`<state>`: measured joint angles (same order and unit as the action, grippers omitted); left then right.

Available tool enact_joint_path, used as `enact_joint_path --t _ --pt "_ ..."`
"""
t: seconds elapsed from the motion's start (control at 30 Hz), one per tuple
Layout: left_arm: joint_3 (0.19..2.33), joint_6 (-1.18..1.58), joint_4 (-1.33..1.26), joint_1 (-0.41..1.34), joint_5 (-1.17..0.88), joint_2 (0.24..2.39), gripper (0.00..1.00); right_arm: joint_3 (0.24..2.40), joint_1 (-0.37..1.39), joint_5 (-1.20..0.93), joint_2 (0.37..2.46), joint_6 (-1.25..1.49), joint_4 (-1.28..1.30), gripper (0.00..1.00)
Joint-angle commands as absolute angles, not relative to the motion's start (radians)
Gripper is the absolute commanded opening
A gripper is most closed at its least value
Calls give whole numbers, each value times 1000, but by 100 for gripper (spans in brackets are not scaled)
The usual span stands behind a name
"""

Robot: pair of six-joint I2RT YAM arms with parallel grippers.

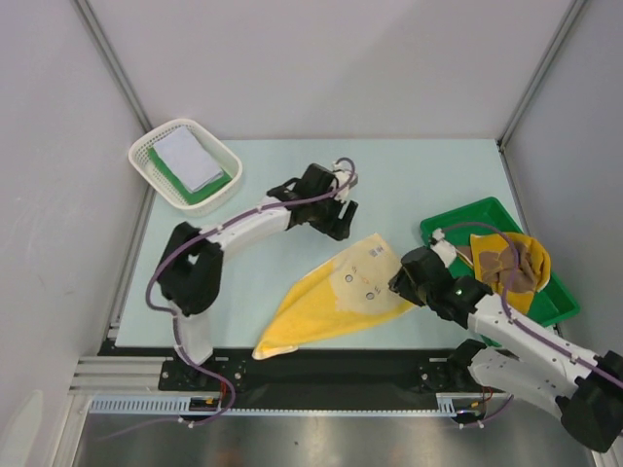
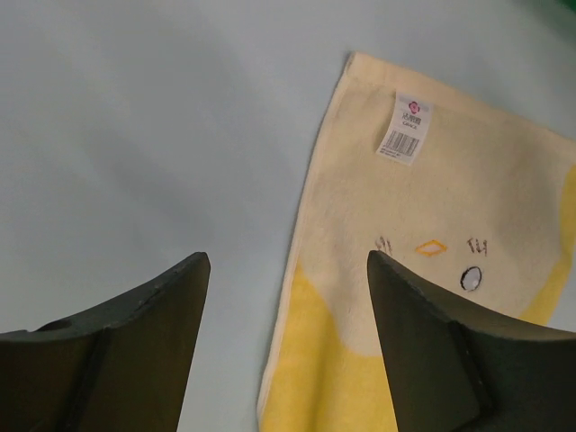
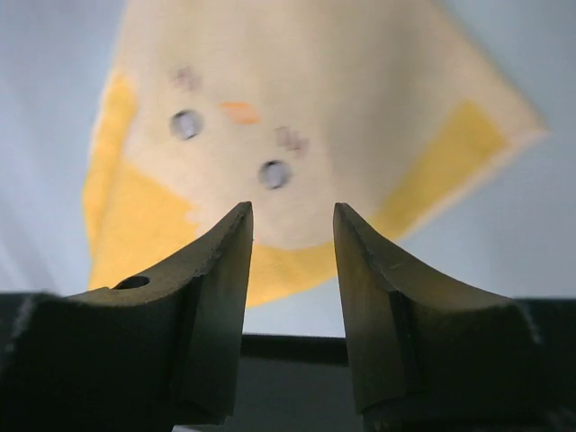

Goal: Fold and stack the towels
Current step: Flatten out the crumpled towel

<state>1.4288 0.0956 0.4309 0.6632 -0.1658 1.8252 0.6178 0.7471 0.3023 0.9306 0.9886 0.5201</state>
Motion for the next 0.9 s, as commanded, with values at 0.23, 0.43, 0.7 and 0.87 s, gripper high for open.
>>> enact_joint_path --t 0.23,0.43,0.7,0.87 --pt "1709 3 453 787 -152 2147 75 548 456 411 810 1170 819 50" --pt "1828 -40 471 831 -124 2275 74 488 304 298 807 1080 662 43" --pt "1868 -43 471 850 -66 2325 73 413 305 212 842 1106 586 40" --pt "1875 -41 456 850 -17 2322 73 379 321 206 848 1118 575 42"
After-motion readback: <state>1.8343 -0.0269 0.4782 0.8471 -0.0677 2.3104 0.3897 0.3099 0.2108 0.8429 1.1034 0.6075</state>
